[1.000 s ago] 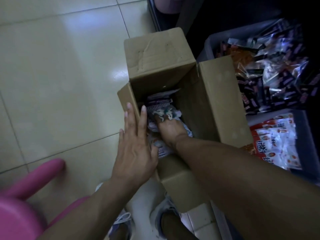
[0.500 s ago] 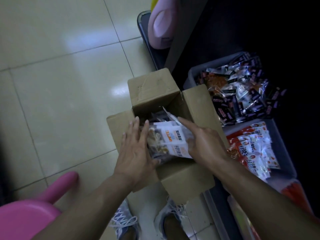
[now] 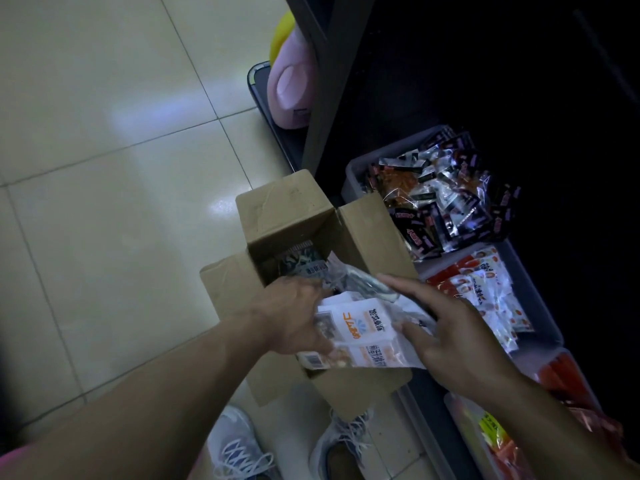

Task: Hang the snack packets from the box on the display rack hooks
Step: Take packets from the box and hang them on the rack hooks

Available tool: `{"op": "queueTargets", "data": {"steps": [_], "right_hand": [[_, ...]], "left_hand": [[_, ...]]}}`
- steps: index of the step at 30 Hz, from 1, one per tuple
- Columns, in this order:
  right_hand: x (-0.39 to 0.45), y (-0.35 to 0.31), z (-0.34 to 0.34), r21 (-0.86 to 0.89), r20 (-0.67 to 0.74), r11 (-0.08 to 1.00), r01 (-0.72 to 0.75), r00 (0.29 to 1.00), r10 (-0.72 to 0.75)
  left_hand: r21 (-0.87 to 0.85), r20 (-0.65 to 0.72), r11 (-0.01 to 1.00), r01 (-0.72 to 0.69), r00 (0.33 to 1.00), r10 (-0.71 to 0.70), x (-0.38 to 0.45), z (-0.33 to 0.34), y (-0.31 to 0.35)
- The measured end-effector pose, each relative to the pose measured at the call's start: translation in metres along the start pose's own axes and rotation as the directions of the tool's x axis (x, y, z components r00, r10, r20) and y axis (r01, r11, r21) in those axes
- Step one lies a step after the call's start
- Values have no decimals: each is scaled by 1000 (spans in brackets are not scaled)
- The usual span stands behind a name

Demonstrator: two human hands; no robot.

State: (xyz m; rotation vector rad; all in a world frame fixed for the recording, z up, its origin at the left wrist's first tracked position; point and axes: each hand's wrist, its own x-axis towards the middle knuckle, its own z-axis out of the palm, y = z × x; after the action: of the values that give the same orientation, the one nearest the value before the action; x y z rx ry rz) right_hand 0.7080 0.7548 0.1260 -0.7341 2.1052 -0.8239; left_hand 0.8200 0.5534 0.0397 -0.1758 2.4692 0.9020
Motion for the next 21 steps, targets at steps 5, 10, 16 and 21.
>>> {"op": "queueTargets", "data": {"steps": [5,10,16,21], "right_hand": [[4,10,-6,173,50,979,-110,993,103],[-1,-8,-29,334,-187,940,-68,973,137],[-28,-81,-61,270,-663,953,138,745,79],[-97,-168,-45,0,-573,886,464,726,-380]], "left_hand": [[-107,-27,992,72,997,-76,-5,9,-1],[-184,-104,977,110,986,-130,-29,-10,10],[-652,-56,735,189,954,-295,-111,-62,30],[-874,-103,480,79,934,-342,-193,-130,93]]}}
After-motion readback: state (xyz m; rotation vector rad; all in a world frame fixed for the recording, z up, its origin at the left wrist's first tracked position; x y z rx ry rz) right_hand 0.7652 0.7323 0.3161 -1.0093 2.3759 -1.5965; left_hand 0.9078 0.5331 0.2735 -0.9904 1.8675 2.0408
